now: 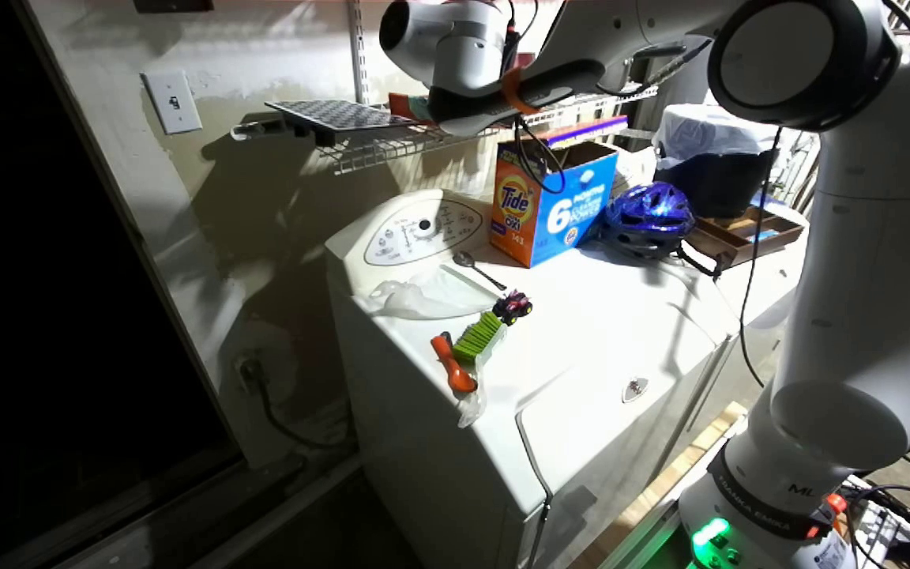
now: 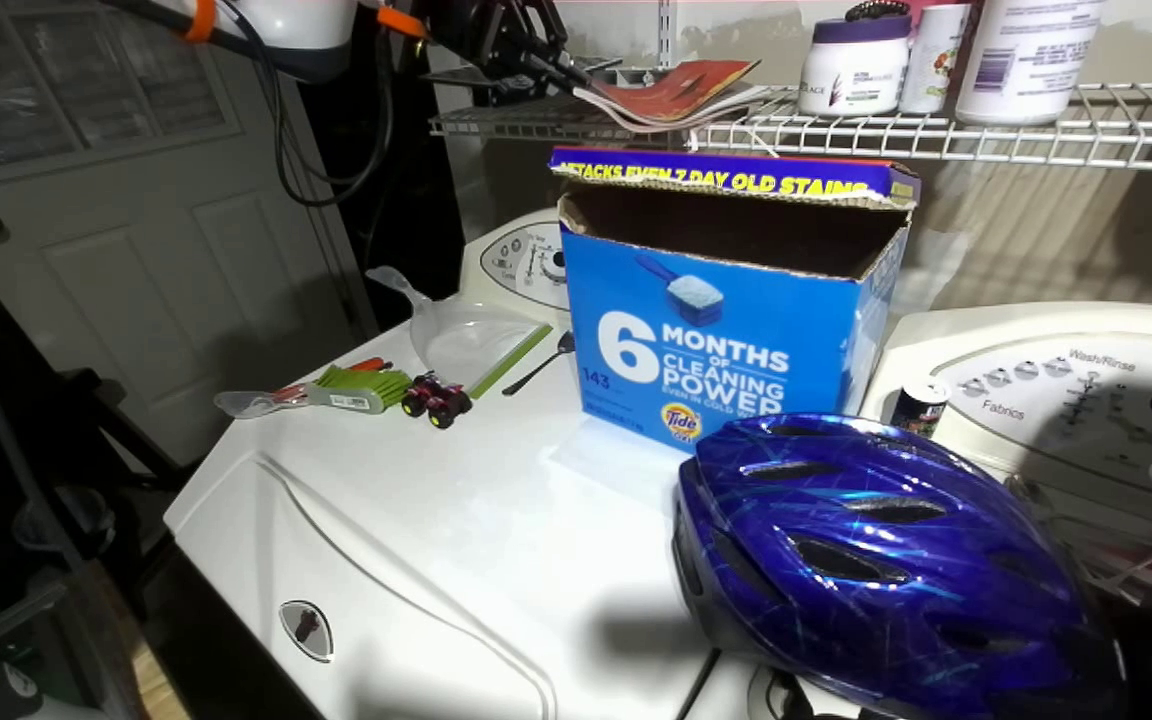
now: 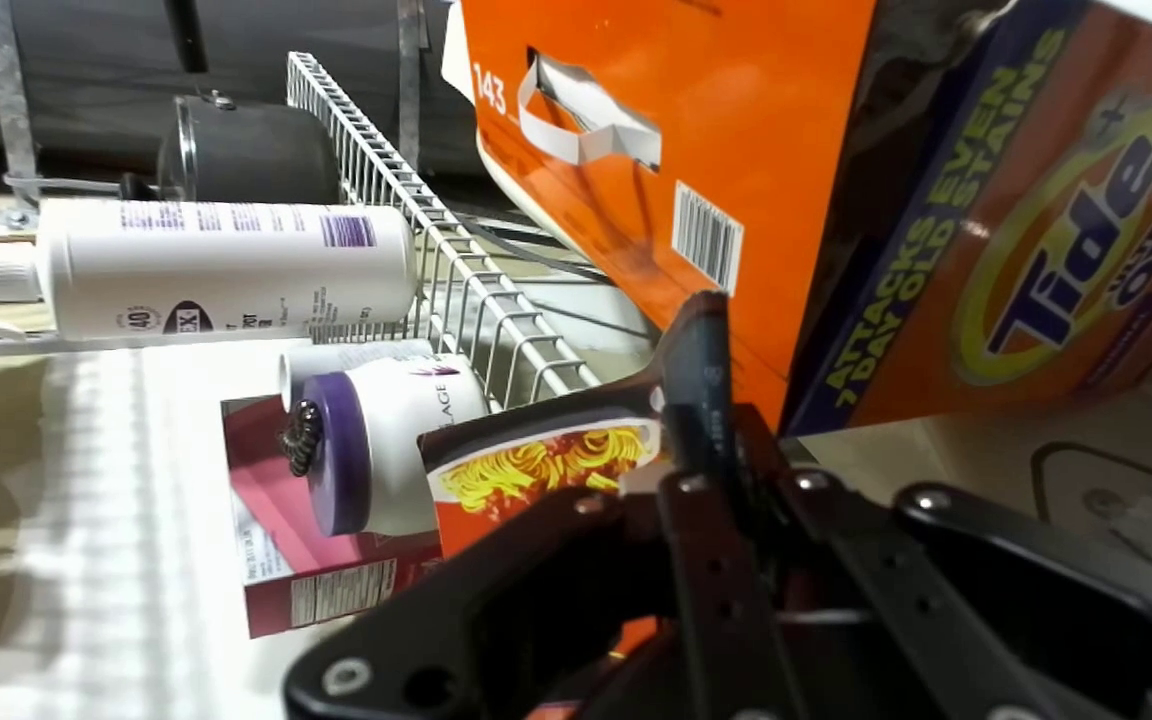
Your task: Put the orange book on the shelf
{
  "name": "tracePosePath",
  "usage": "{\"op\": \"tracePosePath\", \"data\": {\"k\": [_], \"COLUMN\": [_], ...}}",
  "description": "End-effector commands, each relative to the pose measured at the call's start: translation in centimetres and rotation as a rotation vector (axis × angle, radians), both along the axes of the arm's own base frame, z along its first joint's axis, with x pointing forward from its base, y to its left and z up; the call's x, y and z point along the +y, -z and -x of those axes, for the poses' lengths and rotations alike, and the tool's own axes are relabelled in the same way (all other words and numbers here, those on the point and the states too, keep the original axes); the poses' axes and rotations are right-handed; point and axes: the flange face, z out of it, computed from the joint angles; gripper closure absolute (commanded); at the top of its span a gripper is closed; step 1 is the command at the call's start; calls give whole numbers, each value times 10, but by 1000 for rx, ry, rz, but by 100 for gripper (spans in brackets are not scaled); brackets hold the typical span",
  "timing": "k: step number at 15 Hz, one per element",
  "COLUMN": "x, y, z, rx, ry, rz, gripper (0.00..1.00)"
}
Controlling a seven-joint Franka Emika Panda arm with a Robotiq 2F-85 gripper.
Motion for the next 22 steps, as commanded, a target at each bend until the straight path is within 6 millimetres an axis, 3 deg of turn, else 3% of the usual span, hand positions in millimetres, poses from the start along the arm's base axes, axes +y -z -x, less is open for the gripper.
{"op": "tracePosePath", "data": {"k": [1, 12, 13, 14, 16, 22], "x": [-4, -13, -13, -14, -15, -17], "y": [-2, -7, -5, -5, -6, -13], "z": [-11, -34, -36, -38, -42, -44], "rx": [-18, -78, -84, -87, -102, -122], "ry": [39, 49, 46, 49, 55, 76], "rz": [28, 32, 30, 28, 17, 7], "gripper": [98, 98, 79, 76, 53, 10]}}
